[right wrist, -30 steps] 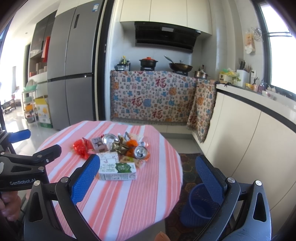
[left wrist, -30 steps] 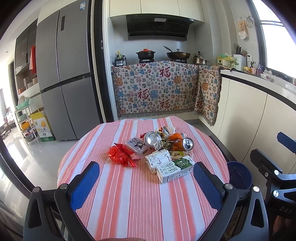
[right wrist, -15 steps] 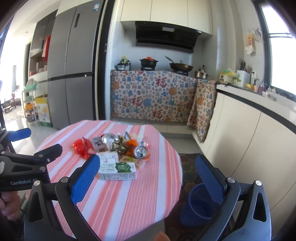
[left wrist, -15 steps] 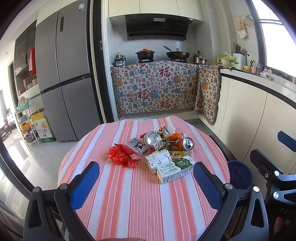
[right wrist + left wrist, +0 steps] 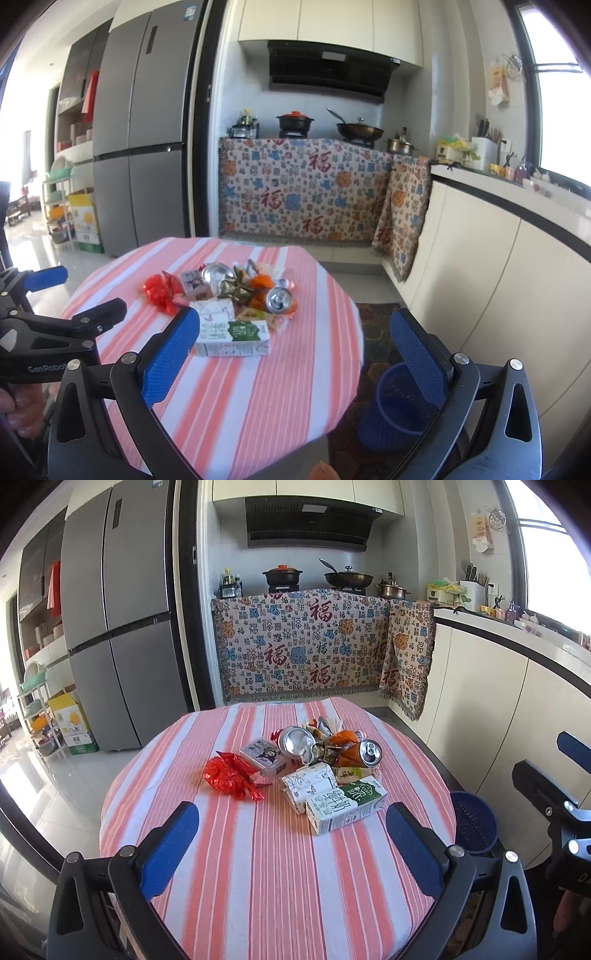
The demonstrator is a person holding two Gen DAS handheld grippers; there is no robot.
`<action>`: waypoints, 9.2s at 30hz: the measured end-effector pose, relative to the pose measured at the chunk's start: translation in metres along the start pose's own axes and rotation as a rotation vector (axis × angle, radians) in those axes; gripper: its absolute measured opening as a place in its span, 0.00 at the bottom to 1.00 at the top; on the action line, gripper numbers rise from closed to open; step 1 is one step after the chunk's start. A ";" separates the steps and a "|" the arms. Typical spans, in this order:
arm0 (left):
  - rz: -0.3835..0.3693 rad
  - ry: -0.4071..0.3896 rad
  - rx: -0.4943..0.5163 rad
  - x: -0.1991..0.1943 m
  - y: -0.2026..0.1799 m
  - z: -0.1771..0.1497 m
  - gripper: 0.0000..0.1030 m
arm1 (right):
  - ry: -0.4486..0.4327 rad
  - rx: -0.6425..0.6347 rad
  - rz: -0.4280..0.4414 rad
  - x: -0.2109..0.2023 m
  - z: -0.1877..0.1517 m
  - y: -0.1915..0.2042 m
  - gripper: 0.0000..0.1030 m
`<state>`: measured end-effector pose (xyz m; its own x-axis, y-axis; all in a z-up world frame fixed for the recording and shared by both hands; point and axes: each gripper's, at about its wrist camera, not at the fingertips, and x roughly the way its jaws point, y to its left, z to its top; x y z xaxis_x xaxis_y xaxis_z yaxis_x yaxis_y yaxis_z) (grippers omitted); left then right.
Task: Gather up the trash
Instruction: 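Reach the left tool to the green-and-white milk carton and close on it, then lift the milk carton with the left tool while the right tool grasps the floral paper box, then carry the carton and floral box over the blue wastebasket with both tools, then open both tools to drop the carton and box into the wastebasket, then return the left tool to the table and grasp the gold-wrapped snack, then lift the gold snack with the left tool while the right tool grasps the snack wrapper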
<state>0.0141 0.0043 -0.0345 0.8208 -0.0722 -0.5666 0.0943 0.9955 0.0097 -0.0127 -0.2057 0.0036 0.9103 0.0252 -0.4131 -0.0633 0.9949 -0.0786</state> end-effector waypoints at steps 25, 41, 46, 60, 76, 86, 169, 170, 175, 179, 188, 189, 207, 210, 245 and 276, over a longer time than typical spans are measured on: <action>-0.387 0.198 0.469 0.202 -0.028 -0.009 1.00 | 0.148 0.063 -0.035 0.049 -0.051 -0.024 1.00; -0.492 0.323 0.407 0.198 -0.028 -0.028 0.52 | 0.175 0.089 -0.049 0.058 -0.058 -0.038 1.00; -0.437 0.285 0.306 0.145 0.004 -0.053 0.52 | 0.212 0.092 -0.044 0.071 -0.067 -0.040 1.00; 0.029 0.230 -0.072 0.130 0.121 -0.068 0.52 | 0.383 -0.025 0.258 0.191 -0.066 0.058 1.00; 0.046 0.284 -0.071 0.160 0.128 -0.076 0.59 | 0.527 0.142 0.000 0.243 -0.087 0.029 0.99; 0.088 0.318 -0.072 0.174 0.119 -0.070 0.83 | 0.517 0.027 0.145 0.222 -0.091 0.069 1.00; -0.638 0.508 0.239 0.357 -0.455 -0.038 0.55 | 0.620 0.616 -0.058 0.263 -0.175 -0.407 0.83; -0.643 0.521 0.230 0.364 -0.456 -0.041 0.66 | 0.618 0.629 -0.061 0.262 -0.177 -0.409 0.91; -0.613 0.537 0.206 0.375 -0.463 -0.044 0.69 | 0.567 0.632 -0.092 0.251 -0.167 -0.415 0.91; -0.627 0.420 0.200 0.332 -0.449 -0.025 0.69 | 0.464 0.574 -0.137 0.232 -0.136 -0.408 0.91; -0.595 0.222 0.187 0.191 -0.342 0.009 0.69 | 0.191 0.303 -0.134 0.173 -0.053 -0.305 0.94; -0.569 0.220 0.179 0.184 -0.325 0.005 0.69 | 0.173 0.273 -0.117 0.171 -0.047 -0.288 0.94; -0.065 0.303 0.028 0.173 -0.061 -0.066 0.69 | 0.408 -0.038 0.340 0.230 -0.086 0.021 0.94; -0.061 0.309 0.064 0.181 -0.053 -0.069 0.79 | 0.437 -0.052 0.307 0.245 -0.090 0.020 0.96; -0.269 0.217 0.191 0.230 -0.042 -0.013 0.44 | 0.463 -0.096 0.361 0.255 -0.086 0.006 0.99; 0.011 0.319 -0.023 0.193 0.036 -0.063 0.83 | 0.502 -0.133 0.435 0.276 -0.067 0.061 0.76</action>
<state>0.1404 0.0306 -0.1952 0.6033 -0.0420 -0.7964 0.0702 0.9975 0.0006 0.2069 -0.1446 -0.1763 0.4920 0.3398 -0.8015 -0.4600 0.8831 0.0921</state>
